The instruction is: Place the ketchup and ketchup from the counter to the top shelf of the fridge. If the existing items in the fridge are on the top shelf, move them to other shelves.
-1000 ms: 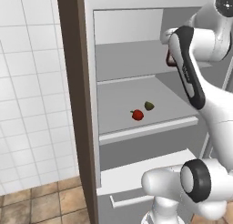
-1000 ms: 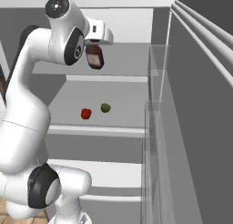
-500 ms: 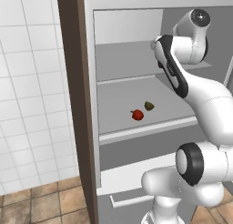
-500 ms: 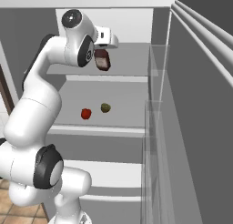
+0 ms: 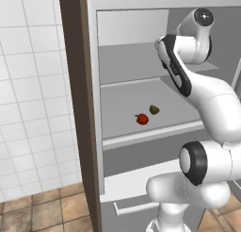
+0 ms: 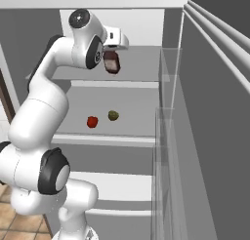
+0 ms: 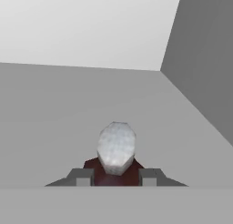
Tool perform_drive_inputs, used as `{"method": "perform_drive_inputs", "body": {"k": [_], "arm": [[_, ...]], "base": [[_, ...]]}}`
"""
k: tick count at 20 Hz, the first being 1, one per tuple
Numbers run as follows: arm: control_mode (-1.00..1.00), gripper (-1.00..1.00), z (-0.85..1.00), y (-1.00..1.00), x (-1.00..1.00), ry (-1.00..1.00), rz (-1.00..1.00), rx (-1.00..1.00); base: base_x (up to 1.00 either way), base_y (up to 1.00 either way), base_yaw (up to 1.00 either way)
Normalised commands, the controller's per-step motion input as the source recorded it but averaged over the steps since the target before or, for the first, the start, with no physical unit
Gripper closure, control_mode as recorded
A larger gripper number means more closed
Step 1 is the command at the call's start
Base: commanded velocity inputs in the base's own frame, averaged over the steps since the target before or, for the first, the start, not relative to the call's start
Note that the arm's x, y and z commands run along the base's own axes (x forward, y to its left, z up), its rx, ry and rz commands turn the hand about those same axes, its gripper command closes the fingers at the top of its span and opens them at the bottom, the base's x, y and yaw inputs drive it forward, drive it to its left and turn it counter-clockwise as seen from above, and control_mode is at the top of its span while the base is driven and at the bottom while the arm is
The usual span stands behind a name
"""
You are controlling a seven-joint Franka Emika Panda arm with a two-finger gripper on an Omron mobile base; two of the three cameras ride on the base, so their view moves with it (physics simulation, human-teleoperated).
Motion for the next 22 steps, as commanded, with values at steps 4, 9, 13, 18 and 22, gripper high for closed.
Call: {"method": "perform_drive_inputs", "body": {"k": [4,9,13,18,22], "arm": [[-1.00,-1.00,-0.07,-0.11,0.24,0.00,0.00,0.00],[-1.00,-1.00,-0.02,-0.01,0.07,-0.02,0.00,0.00],[-1.00,-1.00,0.00,0.00,0.00,0.00,0.00,0.00],[-1.00,-1.00,0.00,0.00,0.00,0.00,0.00,0.00],[-1.00,-1.00,0.00,0.00,0.00,-0.06,0.00,0.00]], "base": [[0.00,0.00,0.00],[0.00,0.00,0.00],[0.00,0.00,0.00],[0.00,0.00,0.00],[0.00,0.00,0.00]]}}
